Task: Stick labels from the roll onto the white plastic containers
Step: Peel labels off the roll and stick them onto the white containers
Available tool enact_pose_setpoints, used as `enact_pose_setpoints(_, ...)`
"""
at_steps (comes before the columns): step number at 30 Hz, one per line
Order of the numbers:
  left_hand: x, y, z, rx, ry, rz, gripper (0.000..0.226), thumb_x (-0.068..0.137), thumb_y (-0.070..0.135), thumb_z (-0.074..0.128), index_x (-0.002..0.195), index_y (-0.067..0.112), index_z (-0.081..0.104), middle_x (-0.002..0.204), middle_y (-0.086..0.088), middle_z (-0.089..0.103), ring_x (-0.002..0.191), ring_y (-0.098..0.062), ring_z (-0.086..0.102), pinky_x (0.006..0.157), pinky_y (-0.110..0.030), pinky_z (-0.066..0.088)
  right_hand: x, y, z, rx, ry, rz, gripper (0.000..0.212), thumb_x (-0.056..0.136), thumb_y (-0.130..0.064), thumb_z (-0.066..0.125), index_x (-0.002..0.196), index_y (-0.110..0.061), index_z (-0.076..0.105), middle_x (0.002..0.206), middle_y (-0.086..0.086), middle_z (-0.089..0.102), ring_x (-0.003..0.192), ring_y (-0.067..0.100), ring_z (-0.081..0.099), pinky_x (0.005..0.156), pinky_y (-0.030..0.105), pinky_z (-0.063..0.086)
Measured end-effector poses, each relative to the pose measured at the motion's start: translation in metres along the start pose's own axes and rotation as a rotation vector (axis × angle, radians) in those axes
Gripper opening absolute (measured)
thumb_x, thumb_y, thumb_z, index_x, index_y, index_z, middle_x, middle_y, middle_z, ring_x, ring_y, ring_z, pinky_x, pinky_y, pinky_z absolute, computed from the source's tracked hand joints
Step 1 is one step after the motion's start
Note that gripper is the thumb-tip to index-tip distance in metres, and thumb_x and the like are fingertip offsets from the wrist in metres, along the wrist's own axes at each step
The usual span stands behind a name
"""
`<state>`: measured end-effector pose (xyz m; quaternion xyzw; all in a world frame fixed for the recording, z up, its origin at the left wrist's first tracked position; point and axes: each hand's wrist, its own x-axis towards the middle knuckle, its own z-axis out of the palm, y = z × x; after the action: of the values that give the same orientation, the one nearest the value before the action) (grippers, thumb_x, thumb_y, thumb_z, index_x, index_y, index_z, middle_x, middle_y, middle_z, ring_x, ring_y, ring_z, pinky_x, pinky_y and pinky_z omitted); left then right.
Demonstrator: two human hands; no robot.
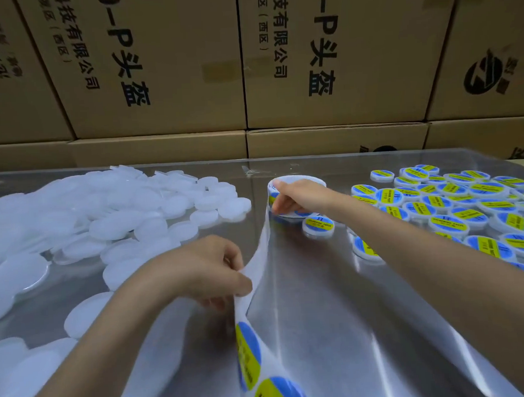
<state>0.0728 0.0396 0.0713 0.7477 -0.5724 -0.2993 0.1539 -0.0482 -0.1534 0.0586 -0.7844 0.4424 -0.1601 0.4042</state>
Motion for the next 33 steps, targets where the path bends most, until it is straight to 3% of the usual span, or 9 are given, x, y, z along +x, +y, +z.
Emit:
enact_pose_setpoints(2, -0.003, -0.001, -0.002, 0.043, -0.021, 0.010, 0.018, 0.079, 0.015, 0.059, 0.070, 0.017, 0.043, 0.045, 0.010, 0.049, 0.047, -0.007, 0.060, 0.046, -0.015, 0.042, 0.023, 0.002, -0.003, -0.081, 0.076, 0.003, 0.058, 0.099, -0.050, 0.025, 0.087, -0.019, 0.073, 0.109, 0.003, 0.062, 0.096, 0.017, 0.055, 0.080, 0.016, 0.036)
enact_pose_setpoints(5, -0.007, 0.001, -0.004, 0.056, -0.082, 0.003, 0.013, 0.077, 0.015, 0.059, 0.070, 0.017, 0.048, 0.051, 0.006, 0.055, 0.053, -0.010, 0.062, 0.048, -0.015, 0.043, 0.040, 0.009, -0.012, -0.040, 0.225, 0.006, 0.045, 0.098, -0.041, 0.028, 0.090, -0.024, 0.068, 0.153, 0.007, 0.028, 0.139, 0.020, 0.023, 0.103, 0.027, 0.023)
enact_pose_setpoints(11, -0.008, 0.006, 0.001, 0.012, -0.104, 0.019, 0.013, 0.079, 0.015, 0.059, 0.072, 0.015, 0.049, 0.042, 0.009, 0.054, 0.045, -0.009, 0.058, 0.044, -0.015, 0.042, 0.023, 0.012, -0.007, -0.079, 0.256, -0.166, 0.045, 0.103, -0.032, 0.024, 0.086, -0.021, 0.064, 0.127, 0.007, 0.055, 0.122, 0.023, 0.044, 0.104, 0.035, 0.031)
enact_pose_setpoints(19, 0.009, 0.007, 0.019, -0.130, 0.084, 0.039, 0.017, 0.079, 0.018, 0.060, 0.085, 0.018, 0.044, 0.034, 0.011, 0.050, 0.033, -0.007, 0.051, 0.038, -0.013, 0.038, -0.059, 0.021, 0.005, 0.069, 0.335, -0.133, 0.041, 0.091, -0.051, 0.045, 0.073, -0.014, 0.050, 0.066, -0.002, 0.051, 0.062, 0.017, 0.049, 0.061, 0.028, 0.037)
enact_pose_setpoints(22, 0.016, 0.011, 0.033, -0.240, 0.197, 0.095, 0.020, 0.076, 0.019, 0.061, 0.084, 0.019, 0.043, 0.036, 0.010, 0.051, 0.033, -0.010, 0.050, 0.038, -0.013, 0.034, -0.093, 0.022, 0.011, 0.236, 0.095, 0.056, 0.055, 0.080, -0.068, 0.047, 0.071, -0.014, 0.054, 0.057, -0.002, 0.062, 0.043, 0.015, 0.054, 0.042, 0.019, 0.038)
enact_pose_setpoints(25, 0.015, 0.022, 0.049, -0.380, 0.241, 0.206, 0.029, 0.069, 0.033, 0.066, 0.081, 0.020, 0.043, 0.049, 0.007, 0.052, 0.041, -0.013, 0.047, 0.049, -0.021, 0.038, -0.116, 0.020, 0.020, 0.364, -0.215, 0.209, 0.075, 0.052, -0.084, 0.047, 0.082, -0.017, 0.060, 0.066, -0.001, 0.071, 0.050, 0.015, 0.065, 0.042, 0.016, 0.044)
enact_pose_setpoints(29, 0.007, 0.034, 0.067, -0.386, 0.124, 0.426, 0.029, 0.066, 0.043, 0.064, 0.071, 0.020, 0.047, 0.058, 0.005, 0.054, 0.056, -0.011, 0.050, 0.060, -0.031, 0.043, -0.122, 0.022, 0.032, 0.660, -0.238, 0.012, 0.048, 0.068, -0.057, 0.060, 0.077, -0.011, 0.059, 0.065, 0.003, 0.066, 0.063, 0.018, 0.065, 0.053, 0.022, 0.051)
enact_pose_setpoints(31, 0.004, 0.034, 0.069, -0.330, 0.073, 0.543, 0.030, 0.073, 0.043, 0.070, 0.066, 0.020, 0.052, 0.062, -0.003, 0.056, 0.058, -0.011, 0.048, 0.058, -0.027, 0.041, -0.120, 0.023, 0.032, 0.940, -0.151, -0.110, 0.023, 0.088, -0.025, 0.054, 0.081, -0.006, 0.063, 0.074, 0.007, 0.070, 0.068, 0.021, 0.068, 0.058, 0.026, 0.055)
enact_pose_setpoints(33, 0.001, 0.033, 0.068, -0.266, 0.033, 0.615, 0.029, 0.079, 0.042, 0.072, 0.068, 0.020, 0.057, 0.065, -0.005, 0.059, 0.057, -0.008, 0.047, 0.054, -0.024, 0.040, -0.117, 0.026, 0.029, 1.182, -0.105, -0.123, 0.025, 0.096, -0.013, 0.041, 0.099, -0.005, 0.065, 0.089, 0.009, 0.074, 0.075, 0.019, 0.071, 0.063, 0.029, 0.058)
